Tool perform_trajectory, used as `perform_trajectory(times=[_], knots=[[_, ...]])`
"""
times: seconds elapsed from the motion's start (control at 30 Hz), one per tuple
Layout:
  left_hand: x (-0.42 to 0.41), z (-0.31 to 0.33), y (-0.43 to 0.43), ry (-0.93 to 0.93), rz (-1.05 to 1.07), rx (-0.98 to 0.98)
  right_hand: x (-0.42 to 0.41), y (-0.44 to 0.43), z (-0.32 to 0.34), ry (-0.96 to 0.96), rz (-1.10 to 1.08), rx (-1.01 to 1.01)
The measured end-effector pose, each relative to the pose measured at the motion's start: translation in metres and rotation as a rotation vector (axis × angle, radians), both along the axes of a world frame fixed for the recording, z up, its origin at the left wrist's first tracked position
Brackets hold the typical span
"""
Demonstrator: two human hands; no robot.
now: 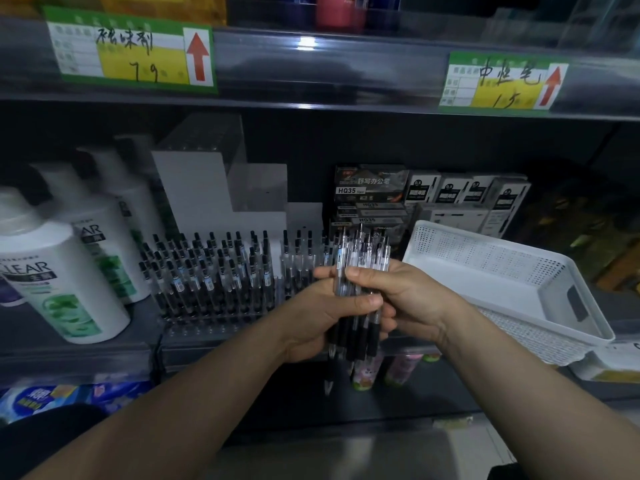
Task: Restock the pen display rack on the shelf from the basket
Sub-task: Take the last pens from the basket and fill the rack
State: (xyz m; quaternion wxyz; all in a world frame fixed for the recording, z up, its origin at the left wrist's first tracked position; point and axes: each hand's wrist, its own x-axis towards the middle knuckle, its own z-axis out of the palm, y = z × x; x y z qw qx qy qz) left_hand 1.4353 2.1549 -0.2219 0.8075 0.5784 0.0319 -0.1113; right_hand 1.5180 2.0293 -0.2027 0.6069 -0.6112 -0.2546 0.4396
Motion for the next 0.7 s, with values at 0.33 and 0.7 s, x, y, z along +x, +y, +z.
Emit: perform_trajectory(times=[0.33, 0.7], knots=[[-0.001, 0.005, -0.001, 0.079, 0.033, -0.068, -0.001, 0.009, -0.005, 0.020, -0.122, 0.057], [0.001, 0.003, 0.005, 0.088, 0.016, -0.141, 0.001, 0.011, 0.001, -0.076, -0.174, 0.112]])
